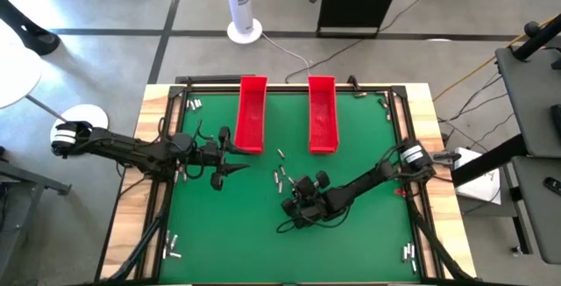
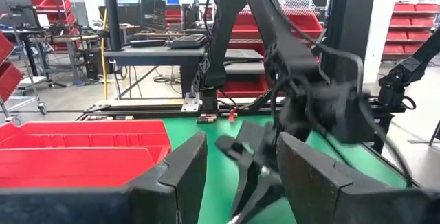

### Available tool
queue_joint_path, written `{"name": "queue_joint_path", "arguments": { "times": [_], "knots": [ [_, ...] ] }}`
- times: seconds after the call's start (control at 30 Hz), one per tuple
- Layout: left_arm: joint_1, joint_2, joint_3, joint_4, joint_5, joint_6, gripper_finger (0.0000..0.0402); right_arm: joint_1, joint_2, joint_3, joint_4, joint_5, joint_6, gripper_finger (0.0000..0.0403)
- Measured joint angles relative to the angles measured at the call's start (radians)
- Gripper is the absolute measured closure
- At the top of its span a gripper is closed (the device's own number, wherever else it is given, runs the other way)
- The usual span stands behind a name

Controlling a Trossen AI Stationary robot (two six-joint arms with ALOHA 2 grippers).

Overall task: Sort batteries
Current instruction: Put the silver battery into the right red bin

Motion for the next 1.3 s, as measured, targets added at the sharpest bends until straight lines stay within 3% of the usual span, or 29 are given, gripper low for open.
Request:
{"name": "queue_joint_path", "arguments": {
  "times": [0.23, 0.47, 0.77, 1.3],
  "knots": [
    [0.000, 0.000, 0.000, 0.000, 0.000, -0.003, 0.0244, -0.009, -0.195, 0.002, -0.132, 0.038, -0.030, 0.0373],
    [0.000, 0.000, 0.000, 0.011, 0.000, -0.003, 0.0244, -0.064, -0.395, 0.003, -0.168, 0.033, -0.283, 0.0373],
    [0.000, 0.000, 0.000, 0.010, 0.001, -0.008, 0.0244, -0.300, -0.567, 0.003, -0.366, -0.241, -0.577, 0.0374],
    [0.000, -0.016, 0.001, 0.034, 0.013, 0.014, 0.0244, -0.698, -0.507, 0.006, -0.444, -0.703, -1.186, 0.0374]
  ]
}}
